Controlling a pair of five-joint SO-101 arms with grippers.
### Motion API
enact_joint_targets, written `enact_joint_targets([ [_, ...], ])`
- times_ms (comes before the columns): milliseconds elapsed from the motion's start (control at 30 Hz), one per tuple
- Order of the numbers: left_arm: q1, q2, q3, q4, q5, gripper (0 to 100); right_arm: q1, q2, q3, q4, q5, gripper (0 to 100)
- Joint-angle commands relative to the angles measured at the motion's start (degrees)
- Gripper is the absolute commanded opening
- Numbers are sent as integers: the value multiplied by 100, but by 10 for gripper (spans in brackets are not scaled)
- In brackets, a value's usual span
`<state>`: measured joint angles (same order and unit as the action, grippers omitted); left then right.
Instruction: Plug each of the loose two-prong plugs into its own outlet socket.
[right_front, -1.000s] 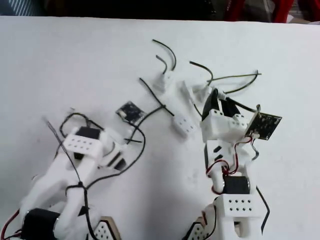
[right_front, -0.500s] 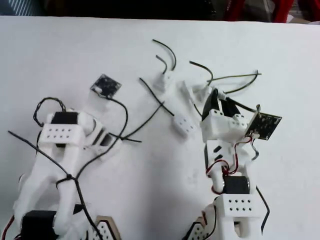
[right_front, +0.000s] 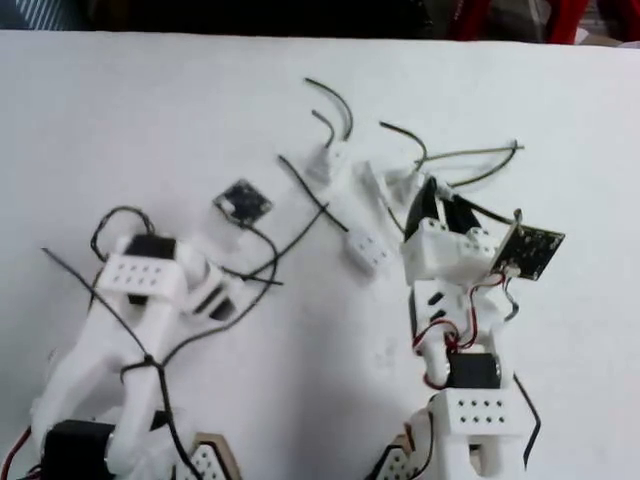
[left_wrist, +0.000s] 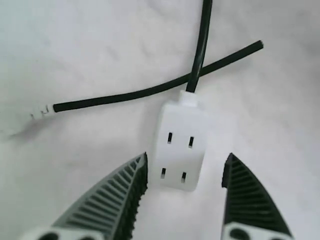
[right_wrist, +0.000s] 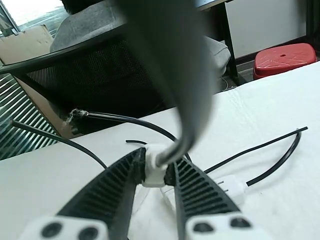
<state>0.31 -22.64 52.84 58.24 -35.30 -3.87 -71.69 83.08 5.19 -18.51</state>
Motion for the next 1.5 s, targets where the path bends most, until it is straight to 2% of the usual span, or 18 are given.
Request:
enact_joint_targets([
  [0, 66, -127, 246, -519, -44, 245, 40, -75, -176, -84, 26, 17],
  [200, 66, -101, 316, -607, 123, 202, 40, -75, -176, -84, 26, 17],
  [333, 110, 462, 114, -615, 193, 189, 40, -75, -176, -84, 26, 17],
  [467, 110, 1218, -554, -185, 193, 176, 48, -75, -158, -75, 26, 17],
  [533, 136, 1499, -826, -53, 193, 139, 48, -75, -158, -75, 26, 17],
  [733, 760, 1666, -1064, -53, 202, 81, 48, -75, -158, -75, 26, 17],
  [900, 1437, 1666, -1064, -237, 220, 104, 57, -75, -158, -75, 26, 17],
  [1033, 1525, 1710, -1222, -325, 747, 187, 57, -75, -158, -75, 26, 17],
  [1167, 1393, 1666, -1600, 79, 1336, 297, 40, -75, -158, -75, 26, 17],
  [1333, 1209, 1666, -2418, 1011, 1495, 305, 31, -75, -158, -75, 35, 17],
  [1467, 954, 1657, -3015, 1688, 1495, 305, -154, -66, -158, -66, 334, 17],
])
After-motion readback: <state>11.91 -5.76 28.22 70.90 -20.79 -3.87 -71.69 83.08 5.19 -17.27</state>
